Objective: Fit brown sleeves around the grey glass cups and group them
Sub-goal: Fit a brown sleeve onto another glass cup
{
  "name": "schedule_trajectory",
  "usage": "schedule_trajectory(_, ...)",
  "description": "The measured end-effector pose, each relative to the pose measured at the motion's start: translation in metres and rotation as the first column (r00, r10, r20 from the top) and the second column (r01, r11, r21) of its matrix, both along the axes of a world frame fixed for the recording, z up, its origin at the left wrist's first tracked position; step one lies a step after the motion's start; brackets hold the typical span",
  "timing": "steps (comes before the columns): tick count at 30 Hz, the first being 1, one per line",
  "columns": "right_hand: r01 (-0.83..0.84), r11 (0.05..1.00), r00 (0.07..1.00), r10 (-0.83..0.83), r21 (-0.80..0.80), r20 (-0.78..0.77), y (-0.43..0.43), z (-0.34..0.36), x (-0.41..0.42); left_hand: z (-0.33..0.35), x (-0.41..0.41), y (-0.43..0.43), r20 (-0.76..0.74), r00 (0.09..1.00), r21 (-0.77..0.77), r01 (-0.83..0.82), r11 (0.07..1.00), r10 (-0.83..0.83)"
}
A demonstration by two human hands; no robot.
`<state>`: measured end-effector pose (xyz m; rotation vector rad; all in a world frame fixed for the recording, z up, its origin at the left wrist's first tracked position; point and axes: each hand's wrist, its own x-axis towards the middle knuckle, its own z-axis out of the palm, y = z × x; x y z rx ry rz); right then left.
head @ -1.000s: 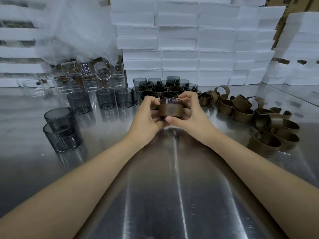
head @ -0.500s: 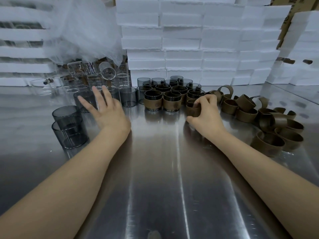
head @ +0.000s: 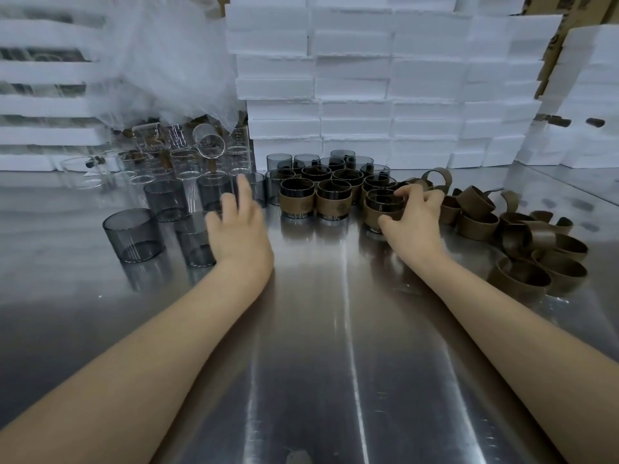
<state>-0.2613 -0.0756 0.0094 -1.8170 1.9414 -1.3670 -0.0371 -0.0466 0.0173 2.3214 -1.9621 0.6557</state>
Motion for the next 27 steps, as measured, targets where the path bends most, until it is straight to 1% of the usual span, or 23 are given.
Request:
schedule_trajectory(2, -0.013, 1.000, 1.000, 0.012, 0.015, 0.029, 0.000, 0.000, 0.000, -0.003, -0.010, 0.001, -0.020, 0.973, -0.103, 0.228, 0.968, -0.231)
schedule_trajectory(3, -0.008, 1.000, 0.999, 0.008, 0.003, 0.033, 0.000, 0.000, 0.000, -0.004, -0.013, 0.001, -0.032, 0.931, -0.140, 0.357, 0.923, -0.365)
schedule_trajectory(5, 0.011, 0.997, 0.999, -0.007, -0.072, 0.052, 0.000, 0.001, 0.000, -0.005, -0.018, 0.001, -0.073, 0.781, -0.172, 0.603, 0.779, -0.620)
schedule_trajectory(6, 0.012, 0.993, 0.997, -0.003, -0.118, 0.075, 0.000, 0.001, 0.001, -0.005, -0.019, 0.001, -0.105, 0.694, -0.190, 0.689, 0.699, -0.712)
schedule_trajectory(7, 0.001, 0.987, 0.995, 0.016, -0.163, 0.103, 0.001, 0.003, 0.001, -0.005, -0.020, 0.000, -0.140, 0.621, -0.224, 0.739, 0.636, -0.771)
schedule_trajectory(8, -0.022, 0.978, 0.990, 0.050, -0.206, 0.131, 0.002, 0.004, 0.002, -0.006, -0.021, -0.001, -0.179, 0.577, -0.276, 0.748, 0.603, -0.797)
schedule_trajectory(9, -0.062, 0.968, 0.985, 0.099, -0.245, 0.145, 0.003, 0.005, 0.004, -0.008, -0.022, -0.001, -0.233, 0.562, -0.336, 0.719, 0.608, -0.793)
schedule_trajectory(10, -0.113, 0.956, 0.980, 0.153, -0.271, 0.129, 0.005, 0.005, 0.006, -0.011, -0.023, -0.002, -0.307, 0.566, -0.387, 0.660, 0.644, -0.765)
schedule_trajectory(11, -0.173, 0.946, 0.976, 0.203, -0.274, 0.084, 0.006, 0.004, 0.009, -0.014, -0.024, -0.003, -0.397, 0.574, -0.406, 0.590, 0.698, -0.716)
schedule_trajectory(12, -0.233, 0.940, 0.969, 0.245, -0.249, 0.018, 0.007, 0.002, 0.011, -0.017, -0.024, -0.005, -0.491, 0.578, -0.386, 0.526, 0.757, -0.652)
schedule_trajectory(13, -0.290, 0.936, 0.957, 0.285, -0.201, -0.052, 0.007, -0.001, 0.014, -0.019, -0.024, -0.008, -0.581, 0.563, -0.343, 0.486, 0.804, -0.588)
schedule_trajectory(14, -0.339, 0.931, 0.939, 0.326, -0.139, -0.107, 0.008, -0.004, 0.017, -0.020, -0.022, -0.011, -0.665, 0.525, -0.297, 0.467, 0.833, -0.531)
schedule_trajectory(16, -0.405, 0.914, 0.905, 0.396, -0.026, -0.152, 0.007, -0.007, 0.020, -0.021, -0.018, -0.015, -0.789, 0.398, -0.263, 0.471, 0.842, -0.468)
schedule_trajectory(17, -0.430, 0.903, 0.892, 0.426, 0.006, -0.149, 0.007, -0.008, 0.021, -0.020, -0.017, -0.017, -0.804, 0.364, -0.268, 0.482, 0.834, -0.469)
schedule_trajectory(20, -0.494, 0.868, 0.864, 0.496, 0.048, -0.090, 0.007, -0.009, 0.021, -0.022, -0.017, -0.018, -0.803, 0.358, -0.264, 0.503, 0.823, -0.477)
schedule_trajectory(23, -0.513, 0.853, 0.855, 0.518, 0.093, -0.036, 0.005, -0.009, 0.020, -0.022, -0.016, -0.017, -0.815, 0.315, -0.300, 0.489, 0.819, -0.487)
schedule_trajectory(27, -0.512, 0.854, 0.845, 0.520, 0.093, -0.128, 0.005, -0.010, 0.020, -0.020, -0.018, -0.009, -0.770, 0.321, -0.308, 0.569, 0.762, -0.551)
